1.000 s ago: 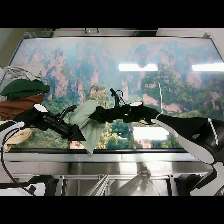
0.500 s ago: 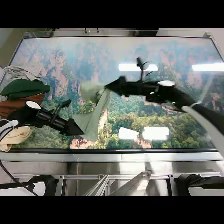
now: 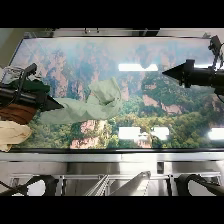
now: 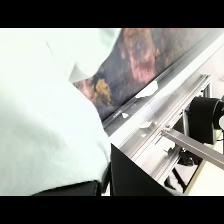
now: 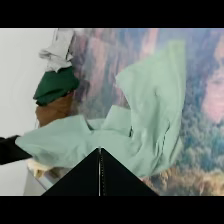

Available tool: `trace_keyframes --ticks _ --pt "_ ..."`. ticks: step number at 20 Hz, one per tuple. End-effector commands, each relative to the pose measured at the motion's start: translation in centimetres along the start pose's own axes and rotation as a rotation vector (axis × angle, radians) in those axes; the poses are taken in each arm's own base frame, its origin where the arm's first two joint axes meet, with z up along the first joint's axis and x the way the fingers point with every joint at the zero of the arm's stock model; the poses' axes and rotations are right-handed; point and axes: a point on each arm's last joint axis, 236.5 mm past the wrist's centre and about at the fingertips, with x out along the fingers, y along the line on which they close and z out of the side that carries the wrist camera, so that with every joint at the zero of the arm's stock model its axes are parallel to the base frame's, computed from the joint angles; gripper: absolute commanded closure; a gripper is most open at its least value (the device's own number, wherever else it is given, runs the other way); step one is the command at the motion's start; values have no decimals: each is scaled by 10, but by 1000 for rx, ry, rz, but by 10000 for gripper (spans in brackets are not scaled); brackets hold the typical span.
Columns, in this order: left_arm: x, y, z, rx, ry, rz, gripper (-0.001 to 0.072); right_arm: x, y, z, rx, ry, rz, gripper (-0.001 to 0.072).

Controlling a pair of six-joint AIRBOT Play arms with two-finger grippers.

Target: Fold the shirts.

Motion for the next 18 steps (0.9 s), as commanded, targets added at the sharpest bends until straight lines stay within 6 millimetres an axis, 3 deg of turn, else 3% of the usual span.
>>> trace_keyframes --ticks 1,2,3,4,5,6,8,9,10,12,15,18 --pt "11 -17 -3 36 69 -30 679 7 -30 -29 46 61 -80 689" --pt "17 -16 -5 34 96 -29 681 18 -33 -40 48 86 -82 670" --pt "20 -10 -9 15 121 -17 683 30 -35 -54 48 125 -81 502" --pt "22 0 -12 -20 138 9 596 43 -38 -68 44 176 -88 321" --pt "20 14 -15 -76 152 55 262 56 -39 -81 36 221 -86 306" --pt "15 31 -19 -141 156 109 -8 71 -39 -95 21 269 -78 306" --pt "-2 62 -30 -242 161 196 -3 101 -41 -129 -14 368 -67 302" --pt "-10 75 -36 -306 160 235 -2 115 -45 -144 -29 409 -67 238" --pt "-17 87 -44 -355 166 268 -2 128 -52 -161 -32 451 -74 113" --pt "-16 96 -63 -424 189 257 -2 148 -70 -183 -9 511 -93 107" --pt "7 116 -97 -490 237 266 -2 170 -88 -197 27 559 -105 110" --pt "21 139 -113 -509 225 319 -1 194 -83 -189 13 549 -71 138"
